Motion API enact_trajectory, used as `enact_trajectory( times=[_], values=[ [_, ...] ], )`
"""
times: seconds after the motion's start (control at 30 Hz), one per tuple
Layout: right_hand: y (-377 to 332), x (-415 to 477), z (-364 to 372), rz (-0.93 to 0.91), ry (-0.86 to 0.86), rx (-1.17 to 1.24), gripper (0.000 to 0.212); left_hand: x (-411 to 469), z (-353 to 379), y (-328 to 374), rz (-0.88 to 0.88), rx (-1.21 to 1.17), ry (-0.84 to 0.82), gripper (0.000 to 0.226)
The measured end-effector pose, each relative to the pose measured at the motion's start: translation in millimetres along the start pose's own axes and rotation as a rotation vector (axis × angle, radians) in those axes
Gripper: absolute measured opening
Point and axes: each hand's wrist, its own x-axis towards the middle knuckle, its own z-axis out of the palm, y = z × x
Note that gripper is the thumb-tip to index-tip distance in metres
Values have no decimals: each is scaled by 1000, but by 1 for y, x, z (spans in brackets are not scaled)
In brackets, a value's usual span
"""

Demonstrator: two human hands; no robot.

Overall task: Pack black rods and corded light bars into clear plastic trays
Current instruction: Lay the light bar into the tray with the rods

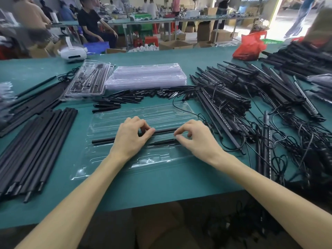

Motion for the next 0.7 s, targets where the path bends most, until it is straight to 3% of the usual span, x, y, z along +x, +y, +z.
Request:
enact_trajectory(
  times=[0.17, 0.3, 0.47, 0.6, 0.7],
  values=[
    [22, 37, -35, 116, 222, -266, 29, 0, 0, 0, 6, 10, -3, 21],
    [52, 56, -51, 337, 165, -616, 41, -1, 1, 0, 10, 10, 2, 21],
    [60, 63, -40, 309, 132, -767, 54, 1, 1, 0, 14, 10, 9, 21],
    [61, 64, -37, 280, 156, -897, 35, -1, 2, -1, 16, 21, 9, 21],
    [58, 60, -39, 284, 209, -854, 29, -1, 2, -1, 13, 25, 14, 21]
  ],
)
